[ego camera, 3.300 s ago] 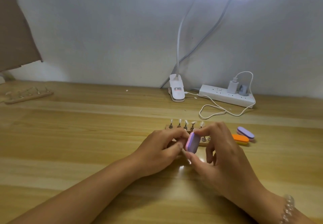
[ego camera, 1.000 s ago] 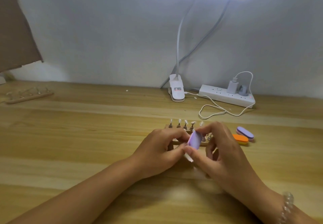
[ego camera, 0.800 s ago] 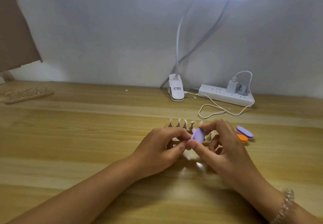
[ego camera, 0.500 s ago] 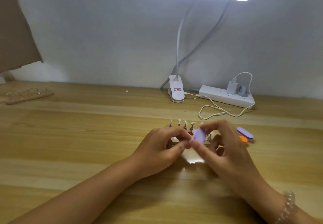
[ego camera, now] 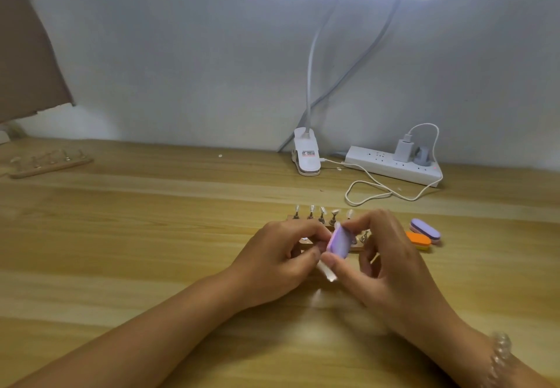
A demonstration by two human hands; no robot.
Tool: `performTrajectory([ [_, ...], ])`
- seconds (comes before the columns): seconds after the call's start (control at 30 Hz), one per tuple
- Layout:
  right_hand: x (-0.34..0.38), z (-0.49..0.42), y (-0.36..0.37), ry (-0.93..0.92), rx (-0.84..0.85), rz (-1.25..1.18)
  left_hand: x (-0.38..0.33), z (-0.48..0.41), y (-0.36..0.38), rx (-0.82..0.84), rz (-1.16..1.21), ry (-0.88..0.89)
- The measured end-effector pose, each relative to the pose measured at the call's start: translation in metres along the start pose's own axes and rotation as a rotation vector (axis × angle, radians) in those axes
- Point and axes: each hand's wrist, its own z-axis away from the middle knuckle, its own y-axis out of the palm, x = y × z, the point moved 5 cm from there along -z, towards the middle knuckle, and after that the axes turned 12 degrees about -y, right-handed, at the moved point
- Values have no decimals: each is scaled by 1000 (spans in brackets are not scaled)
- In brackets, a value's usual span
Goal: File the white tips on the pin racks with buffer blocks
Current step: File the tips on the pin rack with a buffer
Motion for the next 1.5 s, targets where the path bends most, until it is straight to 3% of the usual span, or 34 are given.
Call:
performTrajectory([
  [0.1, 6, 3, 8, -64, 101, -1, 2, 0, 0, 3, 11, -8],
  [0.33, -23, 1, -7, 216, -135, -153, -4, 1, 1, 16, 101, 33],
  [0.5, 2, 3, 4, -60, 14, 21, -3, 3, -2, 15, 80, 3],
  [0.67, -5, 1, -3, 7, -45, 52, -6, 3, -1, 17, 39, -1],
  [0.8, 6, 2, 5, -101, 52, 45, -3, 3, 0, 43, 26, -27],
  [0.93, -8, -1, -5, 52, -69, -17, -2, 2, 1, 20, 35, -29],
  [1.1, 4, 1, 4, -54, -1, 39, -4, 3, 0, 25, 34, -24],
  [1.27, -26, 2, -12, 175, -178, -76, -4, 2, 0, 51, 130, -63],
  [1.33, -19, 1, -11, 103, -172, -18, -2, 3, 0, 63, 149, -95],
  [1.43, 2, 2, 5, -101, -15, 58, 0, 3, -1, 72, 140, -109],
  [1.5, 3, 2, 6, -115, 18, 85, 0, 3, 0, 78, 140, -110],
])
